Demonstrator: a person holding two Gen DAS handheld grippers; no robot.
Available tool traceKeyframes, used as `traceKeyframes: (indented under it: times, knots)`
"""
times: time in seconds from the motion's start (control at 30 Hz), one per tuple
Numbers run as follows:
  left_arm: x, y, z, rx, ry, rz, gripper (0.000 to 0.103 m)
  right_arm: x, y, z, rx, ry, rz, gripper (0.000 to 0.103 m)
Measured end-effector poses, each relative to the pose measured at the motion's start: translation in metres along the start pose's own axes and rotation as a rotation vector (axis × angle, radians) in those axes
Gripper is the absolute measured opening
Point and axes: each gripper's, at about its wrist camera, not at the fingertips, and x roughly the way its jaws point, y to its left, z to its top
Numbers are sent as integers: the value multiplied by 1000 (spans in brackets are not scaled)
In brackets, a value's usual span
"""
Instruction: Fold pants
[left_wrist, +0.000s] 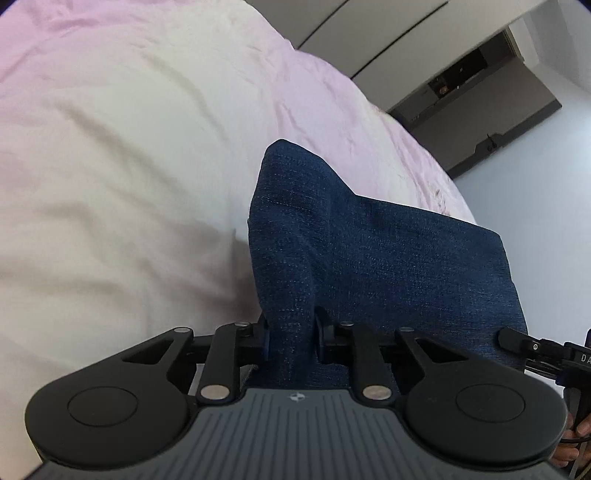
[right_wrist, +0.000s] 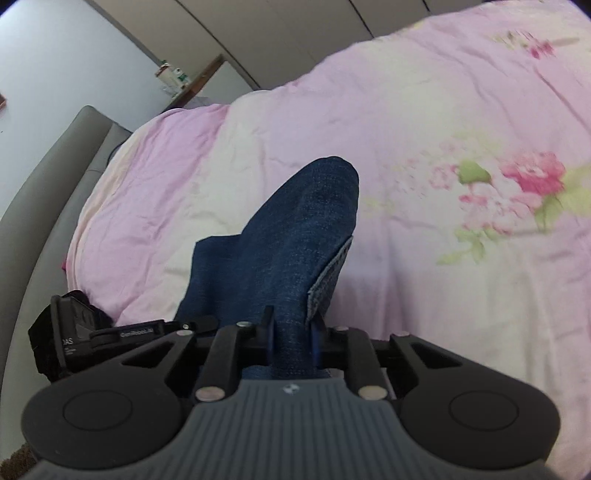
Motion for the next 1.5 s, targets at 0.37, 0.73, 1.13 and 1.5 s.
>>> traceKeyframes:
  times: [0.37,0.73,1.13,1.5]
  knots:
    - [-106,40,62,-23,-165,167,23,69,90,52,-77,57,241,14]
    - [-47,103,57,-86,-96,188,24,178,52,44,-1,188,213,14]
    - [-53,105,59,-3,-63,233,34,220,31,34,13,231,38,26]
    - [-129,-16,52,356,-193,581,29,121,70,42,-258,72,-159,28]
